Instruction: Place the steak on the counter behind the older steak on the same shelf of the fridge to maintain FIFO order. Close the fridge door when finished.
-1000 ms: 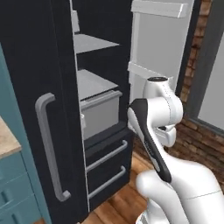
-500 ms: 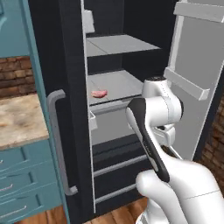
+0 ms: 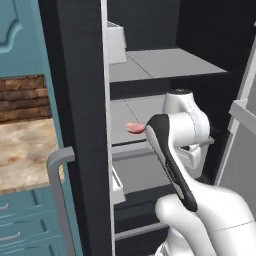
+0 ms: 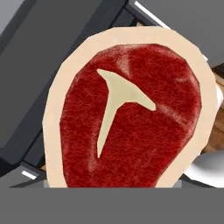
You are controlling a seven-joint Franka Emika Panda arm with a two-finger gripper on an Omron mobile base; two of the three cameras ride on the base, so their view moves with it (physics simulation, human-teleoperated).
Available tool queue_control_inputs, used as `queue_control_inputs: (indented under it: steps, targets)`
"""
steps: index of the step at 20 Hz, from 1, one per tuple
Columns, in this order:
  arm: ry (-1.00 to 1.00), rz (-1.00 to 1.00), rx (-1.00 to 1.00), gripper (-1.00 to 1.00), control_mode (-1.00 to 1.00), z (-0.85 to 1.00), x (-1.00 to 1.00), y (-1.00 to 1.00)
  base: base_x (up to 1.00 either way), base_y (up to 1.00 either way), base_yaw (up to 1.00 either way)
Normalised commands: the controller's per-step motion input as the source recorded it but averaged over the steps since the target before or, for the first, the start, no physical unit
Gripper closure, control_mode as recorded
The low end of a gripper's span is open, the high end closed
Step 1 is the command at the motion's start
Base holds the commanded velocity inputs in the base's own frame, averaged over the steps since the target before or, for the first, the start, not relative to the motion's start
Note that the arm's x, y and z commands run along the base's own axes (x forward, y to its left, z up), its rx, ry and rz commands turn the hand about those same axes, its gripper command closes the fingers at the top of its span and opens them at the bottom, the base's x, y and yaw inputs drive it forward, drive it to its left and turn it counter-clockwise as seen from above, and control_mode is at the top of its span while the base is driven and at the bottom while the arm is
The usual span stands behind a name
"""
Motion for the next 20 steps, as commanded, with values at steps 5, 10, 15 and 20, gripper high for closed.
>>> queue_control_inputs:
  steps: [5,10,15,20]
  targets:
    - [0.00,0.00,0.00,1.00,1.00,0.00,0.00,0.00,0.86,-0.25,0.22]
    - [-0.02,0.05,0.03,1.00,-1.00,0.00,0.20,-0.10,0.74,-0.24,0.18]
    - [-0.24,0.25,0.13,1.00,-1.00,0.00,1.00,-0.48,0.00,0.00,0.00]
    - [-0.28,0.19,0.01,1.00,-1.00,-0.02,0.94,-0.15,0.00,0.00,0.00]
